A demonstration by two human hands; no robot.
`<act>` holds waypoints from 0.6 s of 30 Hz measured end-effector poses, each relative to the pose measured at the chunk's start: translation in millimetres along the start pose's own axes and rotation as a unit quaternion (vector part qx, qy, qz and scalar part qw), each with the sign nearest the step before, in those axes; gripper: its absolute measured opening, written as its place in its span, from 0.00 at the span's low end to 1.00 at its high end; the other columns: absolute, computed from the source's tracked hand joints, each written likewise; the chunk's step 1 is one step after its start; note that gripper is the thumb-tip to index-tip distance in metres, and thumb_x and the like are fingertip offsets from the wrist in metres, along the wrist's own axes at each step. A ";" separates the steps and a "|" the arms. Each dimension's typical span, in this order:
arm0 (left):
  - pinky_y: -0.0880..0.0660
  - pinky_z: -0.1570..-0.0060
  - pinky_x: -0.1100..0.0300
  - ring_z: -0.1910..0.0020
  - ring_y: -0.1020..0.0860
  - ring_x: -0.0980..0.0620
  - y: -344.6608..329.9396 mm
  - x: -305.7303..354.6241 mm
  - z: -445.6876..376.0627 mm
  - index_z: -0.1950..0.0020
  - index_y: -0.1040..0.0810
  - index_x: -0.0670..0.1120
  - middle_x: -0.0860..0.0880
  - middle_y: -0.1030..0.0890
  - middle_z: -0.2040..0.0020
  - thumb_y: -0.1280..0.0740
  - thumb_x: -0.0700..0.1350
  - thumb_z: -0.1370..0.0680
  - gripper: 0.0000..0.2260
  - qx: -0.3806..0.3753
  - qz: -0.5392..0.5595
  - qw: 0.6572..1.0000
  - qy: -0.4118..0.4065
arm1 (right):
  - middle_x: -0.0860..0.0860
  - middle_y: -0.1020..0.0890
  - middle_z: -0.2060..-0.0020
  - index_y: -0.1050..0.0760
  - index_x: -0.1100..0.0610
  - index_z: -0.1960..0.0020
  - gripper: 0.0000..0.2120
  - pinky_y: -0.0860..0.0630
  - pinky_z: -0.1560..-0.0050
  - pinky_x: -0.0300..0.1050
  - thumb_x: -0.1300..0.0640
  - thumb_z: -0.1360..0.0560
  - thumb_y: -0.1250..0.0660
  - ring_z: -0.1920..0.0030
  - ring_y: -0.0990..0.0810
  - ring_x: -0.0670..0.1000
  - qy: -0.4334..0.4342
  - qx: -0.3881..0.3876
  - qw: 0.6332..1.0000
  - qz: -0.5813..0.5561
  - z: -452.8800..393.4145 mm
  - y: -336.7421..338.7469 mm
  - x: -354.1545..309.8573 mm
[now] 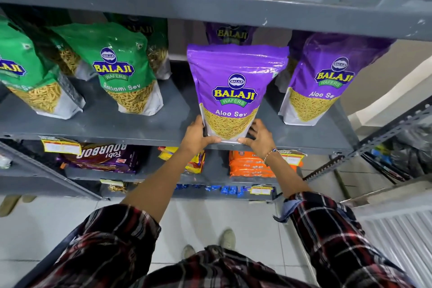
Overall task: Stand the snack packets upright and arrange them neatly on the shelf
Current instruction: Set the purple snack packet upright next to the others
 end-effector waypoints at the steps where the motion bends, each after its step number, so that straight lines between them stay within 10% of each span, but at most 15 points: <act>1: 0.24 0.47 0.54 0.42 0.24 0.46 -0.2 0.4 1.2 0.35 0.34 0.44 0.43 0.23 0.39 0.22 0.50 0.36 0.35 0.002 0.004 1.000 0.000 | 0.57 0.24 0.38 0.35 0.60 0.41 0.25 0.26 0.37 0.52 0.68 0.32 0.28 0.42 0.25 0.50 0.001 0.001 1.000 -0.002 1.0 -0.6 -0.7; 18: 0.30 0.38 0.56 0.33 0.32 0.49 4.1 2.3 39.1 0.26 0.48 0.48 0.46 0.37 0.28 0.21 0.47 0.36 0.47 0.054 0.069 0.996 -0.014 | 0.53 0.32 0.33 0.47 0.56 0.28 0.37 0.30 0.35 0.51 0.73 0.30 0.34 0.34 0.31 0.52 0.005 -0.051 0.998 -0.031 6.6 10.7 15.2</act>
Point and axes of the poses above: each hand's wrist, its own z-axis away from the middle knuckle, its own y-axis out of the back of the hand, x = y × z, the point moved 4 cm from there along -z, towards the middle knuckle
